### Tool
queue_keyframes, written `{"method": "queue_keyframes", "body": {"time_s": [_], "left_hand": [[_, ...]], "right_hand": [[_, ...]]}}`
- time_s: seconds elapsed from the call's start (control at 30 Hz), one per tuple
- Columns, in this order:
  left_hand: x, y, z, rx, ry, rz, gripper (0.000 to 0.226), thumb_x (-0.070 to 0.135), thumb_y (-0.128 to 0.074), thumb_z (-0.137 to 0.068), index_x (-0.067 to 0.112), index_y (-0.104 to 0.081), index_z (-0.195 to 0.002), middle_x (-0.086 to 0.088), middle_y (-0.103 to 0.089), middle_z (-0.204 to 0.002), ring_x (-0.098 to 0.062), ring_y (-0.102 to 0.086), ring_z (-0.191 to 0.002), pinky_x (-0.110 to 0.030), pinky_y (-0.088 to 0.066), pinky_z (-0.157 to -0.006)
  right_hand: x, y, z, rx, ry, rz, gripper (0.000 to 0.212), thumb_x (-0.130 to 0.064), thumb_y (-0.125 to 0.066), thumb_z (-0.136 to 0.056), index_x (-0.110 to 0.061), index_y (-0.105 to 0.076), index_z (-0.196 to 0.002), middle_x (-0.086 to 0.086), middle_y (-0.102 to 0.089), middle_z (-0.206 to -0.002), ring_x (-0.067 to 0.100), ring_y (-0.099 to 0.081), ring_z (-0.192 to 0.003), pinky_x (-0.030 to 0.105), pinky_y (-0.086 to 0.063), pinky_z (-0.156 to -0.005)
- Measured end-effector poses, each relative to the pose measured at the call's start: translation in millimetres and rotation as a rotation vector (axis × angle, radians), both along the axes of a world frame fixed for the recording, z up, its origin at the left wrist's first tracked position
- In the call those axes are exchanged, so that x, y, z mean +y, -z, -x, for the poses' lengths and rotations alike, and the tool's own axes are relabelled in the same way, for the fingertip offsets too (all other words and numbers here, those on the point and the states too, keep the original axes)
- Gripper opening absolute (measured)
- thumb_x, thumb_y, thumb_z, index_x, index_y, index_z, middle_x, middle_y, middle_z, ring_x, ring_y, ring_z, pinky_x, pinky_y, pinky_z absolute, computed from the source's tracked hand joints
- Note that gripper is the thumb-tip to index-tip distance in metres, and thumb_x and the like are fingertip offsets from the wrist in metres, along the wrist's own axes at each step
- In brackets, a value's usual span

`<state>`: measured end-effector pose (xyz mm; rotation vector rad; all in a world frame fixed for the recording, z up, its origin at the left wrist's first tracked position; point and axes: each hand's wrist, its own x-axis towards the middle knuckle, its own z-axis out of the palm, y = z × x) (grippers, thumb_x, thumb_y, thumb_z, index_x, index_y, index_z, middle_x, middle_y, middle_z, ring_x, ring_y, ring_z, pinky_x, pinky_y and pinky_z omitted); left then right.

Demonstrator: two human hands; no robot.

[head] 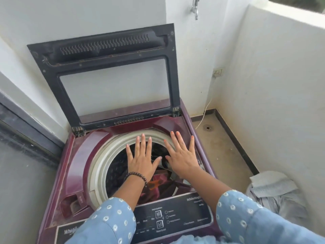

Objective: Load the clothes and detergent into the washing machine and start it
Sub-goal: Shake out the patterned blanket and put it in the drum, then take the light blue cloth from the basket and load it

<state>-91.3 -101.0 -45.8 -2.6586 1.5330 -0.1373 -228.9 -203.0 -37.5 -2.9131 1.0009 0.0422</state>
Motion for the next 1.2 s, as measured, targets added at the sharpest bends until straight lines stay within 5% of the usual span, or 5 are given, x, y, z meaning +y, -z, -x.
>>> {"method": "queue_keyframes", "body": {"time_s": [0.2,0.5,0.87,1.0,1.2], "left_hand": [[-30.9,-16.7,37.8,0.0,0.015,0.007,0.081,0.067,0.0,-0.094,0.014,-0.023,-0.152,-0.012,-0.015,-0.16,-0.027,-0.014,-0.15,-0.055,0.007,-0.116],[-92.4,-33.8,101.4,-0.033,0.145,0.002,0.081,0.064,-0.004,-0.097,0.01,-0.032,-0.149,-0.015,-0.025,-0.157,-0.03,-0.019,-0.147,-0.056,0.0,-0.115],[-171.1,-15.3,220.4,-0.021,0.394,-0.116,0.077,0.064,0.0,-0.097,0.013,-0.014,-0.153,-0.015,-0.026,-0.159,-0.027,-0.014,-0.147,-0.053,0.004,-0.116],[-190.8,3.6,270.3,-0.008,0.497,-0.193,0.079,0.065,0.001,-0.096,0.013,-0.011,-0.155,-0.015,-0.02,-0.16,-0.026,-0.011,-0.148,-0.051,0.007,-0.117],[-209.6,28.6,347.0,-0.023,0.694,-0.324,0.099,0.068,0.048,-0.057,0.02,0.033,-0.143,-0.004,0.042,-0.149,-0.02,0.036,-0.138,-0.048,0.034,-0.104]], "right_hand": [[-25.9,-15.3,35.5,-0.022,0.062,-0.046,0.065,-0.05,-0.013,-0.102,-0.021,0.014,-0.153,0.002,0.023,-0.16,0.019,0.035,-0.137,0.061,0.018,-0.112],[-71.3,-16.6,108.1,-0.097,0.201,-0.156,0.067,-0.062,-0.006,-0.098,-0.029,0.016,-0.152,-0.002,0.033,-0.154,0.021,0.038,-0.136,0.064,0.02,-0.109],[-109.7,14.5,250.8,-0.137,0.436,-0.168,0.064,-0.056,-0.009,-0.099,-0.028,0.024,-0.145,-0.002,0.025,-0.16,0.022,0.032,-0.141,0.056,0.022,-0.11],[-112.4,34.4,304.6,-0.158,0.553,-0.204,0.062,-0.054,-0.012,-0.1,-0.029,0.023,-0.145,-0.003,0.024,-0.159,0.021,0.031,-0.141,0.055,0.02,-0.111],[-107.5,71.2,377.1,-0.184,0.749,-0.299,0.08,-0.057,0.018,-0.073,-0.03,0.019,-0.149,-0.007,0.031,-0.151,0.017,0.033,-0.138,0.056,0.019,-0.111]]}}
